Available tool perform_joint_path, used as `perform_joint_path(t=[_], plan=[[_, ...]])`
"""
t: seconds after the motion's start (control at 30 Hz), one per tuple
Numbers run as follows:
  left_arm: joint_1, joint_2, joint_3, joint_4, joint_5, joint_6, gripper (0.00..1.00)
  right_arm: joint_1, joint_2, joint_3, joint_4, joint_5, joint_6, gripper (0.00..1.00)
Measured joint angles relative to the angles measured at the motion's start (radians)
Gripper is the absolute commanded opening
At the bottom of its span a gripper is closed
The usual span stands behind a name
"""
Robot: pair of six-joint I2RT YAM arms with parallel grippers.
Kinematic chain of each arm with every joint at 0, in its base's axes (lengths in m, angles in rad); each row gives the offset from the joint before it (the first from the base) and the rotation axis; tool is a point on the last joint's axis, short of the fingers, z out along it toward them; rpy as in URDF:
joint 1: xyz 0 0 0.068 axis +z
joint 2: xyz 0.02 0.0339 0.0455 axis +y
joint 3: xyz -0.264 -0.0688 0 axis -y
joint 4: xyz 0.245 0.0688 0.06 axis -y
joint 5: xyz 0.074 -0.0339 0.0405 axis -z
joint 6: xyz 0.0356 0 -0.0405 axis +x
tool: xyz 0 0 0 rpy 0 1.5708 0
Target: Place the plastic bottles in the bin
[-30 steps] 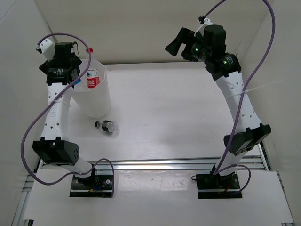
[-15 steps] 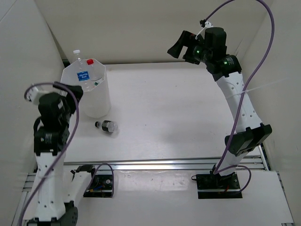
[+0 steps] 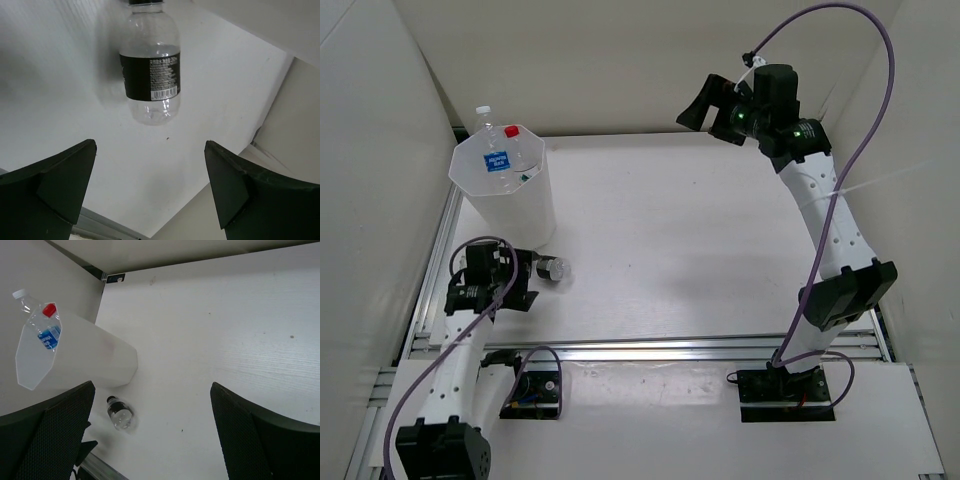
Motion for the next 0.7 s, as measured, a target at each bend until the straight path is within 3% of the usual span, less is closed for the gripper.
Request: perform_joint_path(t=[0.47, 0.6, 0.67, 0.7], plan=[[0.006, 0.405, -0.009, 0.194, 0.036, -0.01, 1.0, -0.047, -0.001, -0.019, 0.002, -0.032, 0.008, 1.0], [0.006, 0.46, 0.005, 0.215, 0.037, 0.004, 0.66, -0.056, -0.001, -0.019, 0.002, -0.036, 0.008, 1.0], [0.006, 0.469, 0.016, 0.219, 0.038, 0.023, 0.57, -0.06, -0.001, -0.019, 0.003, -0.037, 0.008, 1.0], [0.006, 0.468, 0.02, 0.22, 0.04, 0.028, 0.57, -0.063, -0.001, -0.019, 0.003, -0.037, 0.008, 1.0]])
